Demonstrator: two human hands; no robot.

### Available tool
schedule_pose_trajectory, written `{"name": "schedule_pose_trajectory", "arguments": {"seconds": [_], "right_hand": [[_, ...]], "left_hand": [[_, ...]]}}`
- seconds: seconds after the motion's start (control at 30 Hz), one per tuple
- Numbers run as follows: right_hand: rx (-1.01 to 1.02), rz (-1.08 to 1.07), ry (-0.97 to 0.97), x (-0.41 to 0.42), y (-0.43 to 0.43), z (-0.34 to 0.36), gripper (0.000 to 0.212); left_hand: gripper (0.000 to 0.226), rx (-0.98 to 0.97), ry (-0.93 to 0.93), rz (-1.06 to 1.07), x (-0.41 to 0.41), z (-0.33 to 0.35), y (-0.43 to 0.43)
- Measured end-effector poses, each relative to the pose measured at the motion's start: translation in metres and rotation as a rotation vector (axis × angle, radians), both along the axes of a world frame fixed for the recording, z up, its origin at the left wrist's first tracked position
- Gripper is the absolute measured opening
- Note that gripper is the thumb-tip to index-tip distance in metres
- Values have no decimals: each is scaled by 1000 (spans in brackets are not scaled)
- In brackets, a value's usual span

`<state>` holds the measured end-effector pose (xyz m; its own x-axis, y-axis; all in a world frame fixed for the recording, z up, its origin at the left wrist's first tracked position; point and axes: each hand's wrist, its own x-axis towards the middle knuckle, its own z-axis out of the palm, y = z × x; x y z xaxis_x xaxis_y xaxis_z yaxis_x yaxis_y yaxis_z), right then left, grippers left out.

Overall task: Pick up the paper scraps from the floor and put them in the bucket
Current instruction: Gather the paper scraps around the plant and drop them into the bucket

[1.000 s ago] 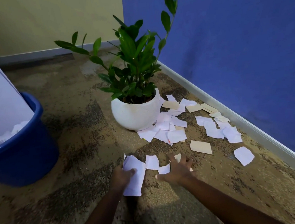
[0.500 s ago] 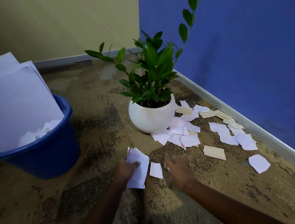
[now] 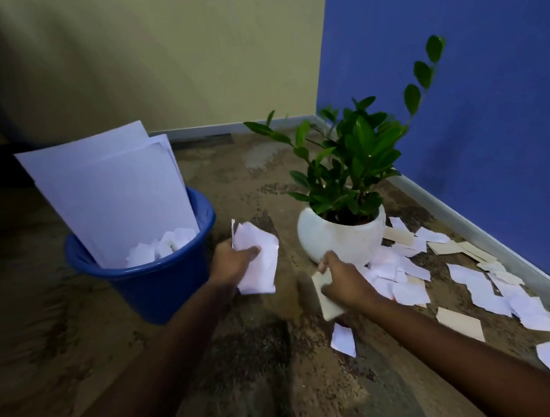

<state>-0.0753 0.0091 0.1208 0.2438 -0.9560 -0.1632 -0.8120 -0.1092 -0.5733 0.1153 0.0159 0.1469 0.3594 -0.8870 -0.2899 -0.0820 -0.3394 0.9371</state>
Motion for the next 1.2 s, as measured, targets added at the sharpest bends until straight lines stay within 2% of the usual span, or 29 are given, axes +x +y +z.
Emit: {"name": "schedule_pose_trajectory", "arguments": {"seconds": [0.17, 0.33, 0.43, 0.53, 0.67, 0.8, 0.9, 1.03, 1.2], "right_hand": [[-33, 60, -232, 78, -26, 53, 18], [30, 1, -528, 152, -40, 89, 32], [146, -27, -650, 187, -44, 100, 33], [324, -36, -741, 209, -45, 103, 39], [386, -9, -752, 215, -43, 95, 48], [307, -49, -749, 197, -44, 82, 50], [225, -93, -728, 167, -45, 74, 42], [151, -37, -505, 101, -43, 48, 25], [15, 50, -47, 15, -34, 2, 26]], "left_hand": [[42, -164, 154, 167, 36, 42, -8], [39, -248, 277, 348, 80, 67, -10], [45, -241, 343, 498, 109, 68, -13], [64, -149, 364, 546, 128, 60, -14], [86, -29, 143, 549, 122, 51, -12], [81, -21, -410, 385, 93, 44, -6], [71, -167, -786, 190, 69, 32, -1], [68, -303, -909, -52, 33, 13, 3], [68, -217, -1003, -293, -14, -28, 7]]}}
